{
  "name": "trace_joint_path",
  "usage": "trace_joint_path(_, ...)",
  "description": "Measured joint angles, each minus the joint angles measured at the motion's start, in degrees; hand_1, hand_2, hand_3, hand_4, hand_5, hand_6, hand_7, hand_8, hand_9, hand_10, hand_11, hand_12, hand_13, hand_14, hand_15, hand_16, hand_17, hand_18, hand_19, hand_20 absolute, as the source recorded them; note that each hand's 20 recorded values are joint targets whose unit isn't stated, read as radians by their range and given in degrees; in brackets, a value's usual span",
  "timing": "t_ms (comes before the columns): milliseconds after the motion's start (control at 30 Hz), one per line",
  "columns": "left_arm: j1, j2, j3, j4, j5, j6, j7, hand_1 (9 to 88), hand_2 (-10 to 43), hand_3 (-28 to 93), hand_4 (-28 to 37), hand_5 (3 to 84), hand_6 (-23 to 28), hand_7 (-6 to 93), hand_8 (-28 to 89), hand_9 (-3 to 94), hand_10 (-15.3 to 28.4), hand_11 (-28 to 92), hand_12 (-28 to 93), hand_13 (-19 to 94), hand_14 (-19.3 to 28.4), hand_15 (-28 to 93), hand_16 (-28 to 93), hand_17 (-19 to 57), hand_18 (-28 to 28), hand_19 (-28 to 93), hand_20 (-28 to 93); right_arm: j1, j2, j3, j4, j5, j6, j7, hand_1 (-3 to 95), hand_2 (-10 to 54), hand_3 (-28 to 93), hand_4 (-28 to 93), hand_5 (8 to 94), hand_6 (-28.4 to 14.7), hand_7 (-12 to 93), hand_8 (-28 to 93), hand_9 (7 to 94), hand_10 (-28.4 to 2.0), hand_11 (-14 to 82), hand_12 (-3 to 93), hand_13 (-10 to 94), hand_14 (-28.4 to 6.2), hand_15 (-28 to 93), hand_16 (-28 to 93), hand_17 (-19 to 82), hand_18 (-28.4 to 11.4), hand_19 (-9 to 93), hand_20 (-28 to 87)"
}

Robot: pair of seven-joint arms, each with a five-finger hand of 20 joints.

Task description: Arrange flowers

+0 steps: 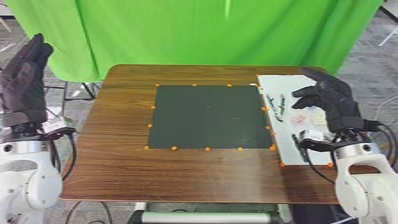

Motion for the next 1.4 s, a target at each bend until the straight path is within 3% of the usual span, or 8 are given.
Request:
trace_joint_path(200,0.9,0.06,-1.59,-0.77,0.46,-2.87,-1.70,19.6,-5.8,66,-22.0,34.4,2.0,7.9,-7,34.8,11.2,12,13,25,13.2,5,2,-2.5,6.9,0,10,-0.9,3.7,-2.9,-1.2,-7.2,1.3,6.5,30.5,-9.5,62,-17,57.7,-2.6,24,-6,72.6,-15.8,38.2,32.4,75,-10.3,61,32,40,-21.7,85,61)
trace_joint_path(467,2.0,0.06,-2.54,-1.30,1.12,-4.33,-3.26,20.4,-5.4,66,-21.2,34.8,2.1,7.9,-7,35.0,11.5,12,13,25,13.7,6,3,-1.3,7.4,0,10,-3.2,9.1,-4.0,-5.0,-20.9,9.8,18.8,35.6,-9.5,62,-18,61.5,-1.9,30,-7,76.3,-13.3,44.4,34.4,80,-6.2,67,34,52,-17.4,93,61)
trace_joint_path(600,2.5,0.06,-3.06,-1.54,1.62,-4.78,-3.70,20.9,-5.4,66,-20.7,34.9,2.0,8.0,-7,35.0,11.6,12,13,26,13.9,6,3,-0.5,8.0,0,11,-6.5,11.3,-1.8,-7.2,-24.6,9.8,22.7,36.6,-9.5,61,-19,60.8,-1.8,32,-7,76.2,-12.9,44.7,35.1,81,-5.5,68,35,55,-16.1,93,62)
trace_joint_path(800,3.2,0.00,-3.70,-1.89,2.02,-6.00,-4.85,21.6,-5.3,65,-19.9,35.1,2.0,8.0,-7,35.0,11.6,12,13,26,14.1,6,3,0.0,8.2,0,11,-11.4,12.4,-1.1,-8.7,-40.5,7.6,30.6,38.7,-9.5,60,-20,56.2,-0.1,52,-9,70.1,-12.8,51.6,46.3,81,-5.3,69,35,56,-15.7,93,63)
trace_joint_path(1000,3.2,0.00,-4.33,-1.91,2.83,-8.72,-6.28,22.3,-5.1,65,-19.1,35.4,2.0,7.9,-7,34.9,11.6,12,14,26,14.1,6,3,0.2,8.4,0,11,-12.5,12.7,-3.2,-8.7,-41.8,5.7,34.7,39.0,-9.5,61,-21,54.2,0.1,54,-10,68.4,-13.0,53.4,47.4,82,-4.7,69,35,57,-15.0,93,62)
trace_joint_path(1267,3.0,-0.08,-4.69,-1.97,3.14,-10.39,-7.79,22.8,-5.1,65,-18.4,35.6,2.0,7.9,-7,34.8,11.7,12,14,26,14.3,6,3,0.3,8.5,0,12,-11.5,12.8,-6.0,-7.2,-47.8,3.0,38.7,41.3,-9.5,61,-22,51.9,0.1,61,-9,69.3,-12.9,55.7,48.0,83,-3.9,69,35,59,-14.4,93,64)
trace_joint_path(1333,2.7,-0.07,-4.69,-1.94,3.12,-10.63,-8.11,22.9,-5.1,65,-18.3,35.6,2.1,7.9,-7,34.8,11.7,12,14,26,14.3,6,3,0.4,8.6,0,12,-11.2,12.9,-6.1,-6.6,-47.8,3.0,39.1,42.0,-9.5,61,-22,51.4,0.0,61,-2,69.6,-12.9,55.9,48.3,84,-3.6,69,35,60,-14.3,93,64)
trace_joint_path(1400,2.4,-0.01,-4.69,-1.91,3.11,-10.78,-8.27,22.9,-5.0,65,-18.3,35.6,2.1,7.9,-7,34.7,11.7,12,14,26,14.3,6,3,0.4,8.6,0,12,-11.1,12.9,-6.1,-6.1,-47.8,2.9,39.5,44.5,-9.5,59,-21,51.4,0.1,57,17,70.1,-13.0,56.3,48.2,84,-3.4,70,35,60,-14.2,93,65)
